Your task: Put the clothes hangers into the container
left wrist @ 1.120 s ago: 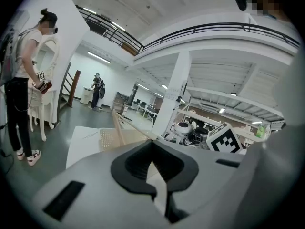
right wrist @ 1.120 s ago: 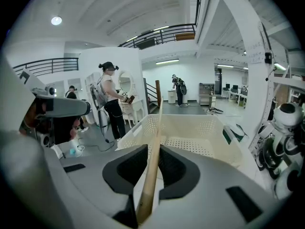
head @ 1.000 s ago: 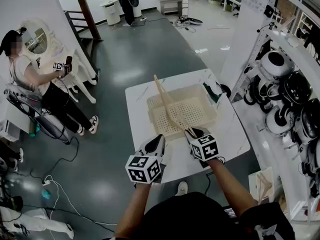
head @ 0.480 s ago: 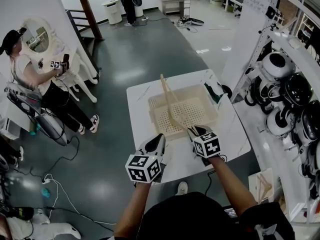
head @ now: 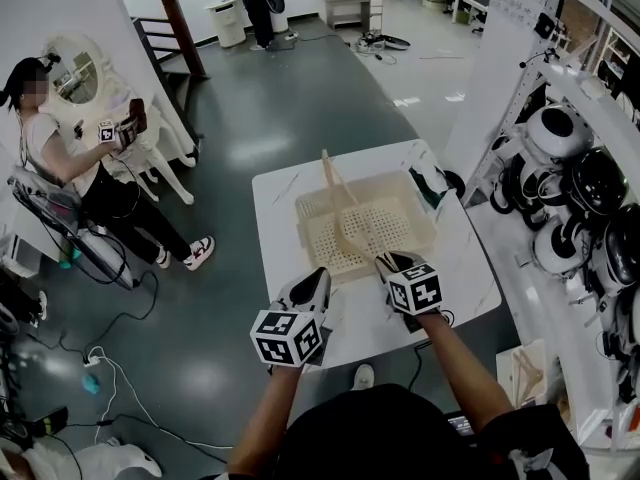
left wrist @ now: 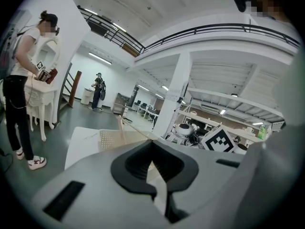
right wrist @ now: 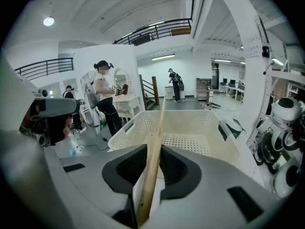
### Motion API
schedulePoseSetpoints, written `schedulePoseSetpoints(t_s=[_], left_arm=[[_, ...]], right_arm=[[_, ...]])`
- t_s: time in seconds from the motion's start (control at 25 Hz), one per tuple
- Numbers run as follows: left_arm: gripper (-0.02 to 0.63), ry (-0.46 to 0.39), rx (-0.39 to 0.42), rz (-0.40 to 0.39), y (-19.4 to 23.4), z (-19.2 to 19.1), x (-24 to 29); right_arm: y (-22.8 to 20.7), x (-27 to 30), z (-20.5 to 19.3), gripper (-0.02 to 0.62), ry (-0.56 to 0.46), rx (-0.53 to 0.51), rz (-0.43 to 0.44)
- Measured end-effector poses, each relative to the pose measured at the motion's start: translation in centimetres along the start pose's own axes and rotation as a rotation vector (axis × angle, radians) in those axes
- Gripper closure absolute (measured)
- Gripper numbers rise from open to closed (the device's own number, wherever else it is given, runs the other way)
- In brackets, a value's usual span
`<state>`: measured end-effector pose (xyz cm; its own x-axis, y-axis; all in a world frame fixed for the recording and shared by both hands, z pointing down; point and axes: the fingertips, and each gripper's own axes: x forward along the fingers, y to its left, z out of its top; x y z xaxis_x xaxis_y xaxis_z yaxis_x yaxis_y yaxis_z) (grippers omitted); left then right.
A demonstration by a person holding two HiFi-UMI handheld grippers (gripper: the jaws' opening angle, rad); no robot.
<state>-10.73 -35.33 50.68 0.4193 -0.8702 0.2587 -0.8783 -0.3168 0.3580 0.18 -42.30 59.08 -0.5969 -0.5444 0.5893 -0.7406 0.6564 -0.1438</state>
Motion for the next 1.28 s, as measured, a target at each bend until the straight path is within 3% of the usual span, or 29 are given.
schedulePoseSetpoints(t_s=[1.28], left_arm=[[0.601,-0.005,-0.012,0.048,0.1,0.6,5.5]], right_arm=[[-6.8,2.4,0.6,0.503,0.031,-0.072,-0.003]])
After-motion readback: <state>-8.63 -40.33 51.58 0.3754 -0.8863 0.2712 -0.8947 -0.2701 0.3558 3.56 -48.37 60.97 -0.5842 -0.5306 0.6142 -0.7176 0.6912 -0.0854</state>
